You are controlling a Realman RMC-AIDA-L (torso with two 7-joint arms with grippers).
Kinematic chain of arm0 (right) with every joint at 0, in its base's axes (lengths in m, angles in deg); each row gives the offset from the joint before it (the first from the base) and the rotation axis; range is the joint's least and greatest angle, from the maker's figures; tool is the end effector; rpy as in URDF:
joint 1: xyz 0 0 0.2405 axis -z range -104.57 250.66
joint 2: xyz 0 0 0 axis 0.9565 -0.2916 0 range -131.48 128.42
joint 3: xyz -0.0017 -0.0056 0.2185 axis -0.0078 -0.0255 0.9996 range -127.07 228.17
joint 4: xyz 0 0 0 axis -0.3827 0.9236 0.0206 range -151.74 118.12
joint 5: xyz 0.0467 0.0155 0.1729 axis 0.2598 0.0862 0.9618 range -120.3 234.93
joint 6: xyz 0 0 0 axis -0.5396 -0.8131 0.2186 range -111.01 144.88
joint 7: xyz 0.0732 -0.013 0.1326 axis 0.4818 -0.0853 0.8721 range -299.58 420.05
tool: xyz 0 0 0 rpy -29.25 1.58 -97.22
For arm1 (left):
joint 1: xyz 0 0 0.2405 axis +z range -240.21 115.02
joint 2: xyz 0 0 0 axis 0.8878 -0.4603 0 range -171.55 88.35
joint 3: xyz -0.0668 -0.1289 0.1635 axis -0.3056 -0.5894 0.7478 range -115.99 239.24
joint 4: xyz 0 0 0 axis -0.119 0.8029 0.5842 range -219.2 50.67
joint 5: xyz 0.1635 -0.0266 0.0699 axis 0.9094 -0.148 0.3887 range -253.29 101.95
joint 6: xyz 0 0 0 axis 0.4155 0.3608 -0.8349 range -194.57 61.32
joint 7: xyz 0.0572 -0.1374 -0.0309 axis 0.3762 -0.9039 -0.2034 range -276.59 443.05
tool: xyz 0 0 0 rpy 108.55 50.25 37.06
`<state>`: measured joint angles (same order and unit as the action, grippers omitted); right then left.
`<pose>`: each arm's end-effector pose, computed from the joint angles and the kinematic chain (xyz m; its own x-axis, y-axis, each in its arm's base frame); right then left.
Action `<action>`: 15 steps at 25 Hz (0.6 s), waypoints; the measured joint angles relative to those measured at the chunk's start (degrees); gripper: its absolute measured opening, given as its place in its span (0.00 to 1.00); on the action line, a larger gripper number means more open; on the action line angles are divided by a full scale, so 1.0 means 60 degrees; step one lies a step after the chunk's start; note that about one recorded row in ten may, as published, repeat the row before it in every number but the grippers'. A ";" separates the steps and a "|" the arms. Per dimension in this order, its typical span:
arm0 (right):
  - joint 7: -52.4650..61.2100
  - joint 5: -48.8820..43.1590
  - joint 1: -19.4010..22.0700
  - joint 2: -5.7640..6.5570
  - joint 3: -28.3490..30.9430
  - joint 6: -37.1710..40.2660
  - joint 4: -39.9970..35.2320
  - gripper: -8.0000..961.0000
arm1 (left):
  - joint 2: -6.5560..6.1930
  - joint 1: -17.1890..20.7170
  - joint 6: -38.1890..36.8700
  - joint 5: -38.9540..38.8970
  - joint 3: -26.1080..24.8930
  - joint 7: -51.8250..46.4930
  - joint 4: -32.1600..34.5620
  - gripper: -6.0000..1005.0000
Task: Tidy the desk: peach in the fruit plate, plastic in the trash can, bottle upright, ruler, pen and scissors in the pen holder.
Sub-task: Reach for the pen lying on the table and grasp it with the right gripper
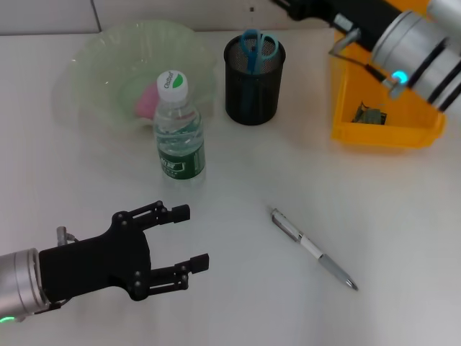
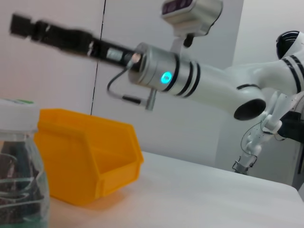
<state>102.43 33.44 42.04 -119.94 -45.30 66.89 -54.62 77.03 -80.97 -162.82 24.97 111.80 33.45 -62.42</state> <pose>0.1235 0.3637 -0.0007 0.6333 0.0851 -0.7692 -0.5185 -0.6913 -0.5033 -0.2369 0.2071 -0.0224 0.7498 0.1798 0.6368 0.3267 -0.9375 -0.1199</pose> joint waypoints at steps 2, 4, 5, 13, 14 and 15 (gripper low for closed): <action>0.1392 -0.1067 0.0859 0.0282 0.0126 -0.0753 -0.1932 0.64 | -0.0007 0.0001 -0.0060 0.0000 0.0001 -0.0050 0.0019 0.79; 0.3367 -0.2766 0.1519 0.0477 0.0481 -0.1487 -0.3757 0.72 | -0.0008 -0.0004 -0.0087 0.0000 0.0002 -0.0068 0.0028 0.79; 0.4689 -0.3983 0.1777 0.0504 0.0797 -0.1683 -0.4567 0.76 | -0.0009 -0.0013 -0.0098 0.0000 0.0006 -0.0067 0.0030 0.79; 1.5798 -1.4992 0.1691 0.0114 0.4525 0.2275 -0.9147 0.80 | -0.0005 -0.0101 -0.0150 0.0000 0.0072 -0.0004 0.0030 0.79; 1.6704 -1.5920 0.1512 0.0070 0.4887 0.3165 -0.9496 0.80 | -0.0002 -0.0108 -0.0154 0.0000 0.0074 0.0002 0.0031 0.79; 1.7424 -1.6662 0.1267 0.0045 0.5282 0.4252 -0.9857 0.80 | -0.0001 -0.0127 -0.0157 0.0004 0.0074 0.0004 0.0032 0.79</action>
<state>206.97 -66.53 49.64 -119.67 -13.61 92.40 -113.76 77.02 -81.73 -163.77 24.99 112.25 33.47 -62.23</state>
